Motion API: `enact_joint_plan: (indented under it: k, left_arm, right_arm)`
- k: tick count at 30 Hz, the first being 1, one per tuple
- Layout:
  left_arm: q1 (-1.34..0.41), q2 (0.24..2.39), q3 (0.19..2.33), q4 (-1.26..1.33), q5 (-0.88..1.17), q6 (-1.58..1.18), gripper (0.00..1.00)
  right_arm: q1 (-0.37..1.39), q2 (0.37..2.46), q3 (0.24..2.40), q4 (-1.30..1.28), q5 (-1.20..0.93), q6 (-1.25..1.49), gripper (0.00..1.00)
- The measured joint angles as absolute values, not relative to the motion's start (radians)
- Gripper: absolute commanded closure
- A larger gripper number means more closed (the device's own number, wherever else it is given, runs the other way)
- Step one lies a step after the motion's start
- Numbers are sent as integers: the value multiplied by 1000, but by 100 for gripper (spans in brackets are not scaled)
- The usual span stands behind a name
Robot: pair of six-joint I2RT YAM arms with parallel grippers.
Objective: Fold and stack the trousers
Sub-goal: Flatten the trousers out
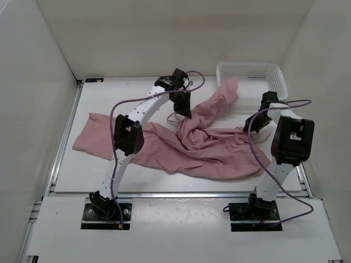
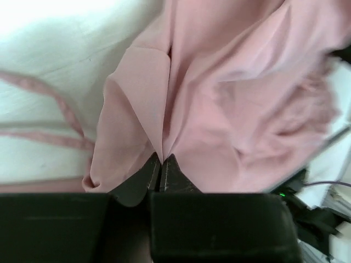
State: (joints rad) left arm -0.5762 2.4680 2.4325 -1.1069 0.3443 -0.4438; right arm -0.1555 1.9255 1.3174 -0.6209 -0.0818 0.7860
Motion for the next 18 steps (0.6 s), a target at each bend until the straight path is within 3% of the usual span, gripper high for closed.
enact_joint_plan:
  k: [6, 11, 12, 14, 15, 18]
  left_arm:
    - [-451, 2294, 2493, -1108, 406, -443, 89]
    - [-294, 1984, 2363, -1083, 391, -451, 89]
    - [-278, 1914, 2321, -1084, 381, -457, 77]
    - [-278, 1769, 2205, -1065, 338, -453, 11]
    - [-284, 1702, 2143, -1061, 311, -449, 0]
    - [-271, 1556, 1930, -1023, 249, -452, 0]
  right_arm:
    - [-155, 1709, 1269, -648, 15, 784, 100]
    - [-153, 1465, 1222, -653, 41, 775, 100]
    - [-149, 1428, 1203, -653, 23, 775, 100]
    - [-136, 1364, 1158, -656, 26, 764, 100]
    - [-141, 1343, 1133, -663, 44, 754, 100]
    - [-173, 1332, 1069, -691, 100, 731, 100]
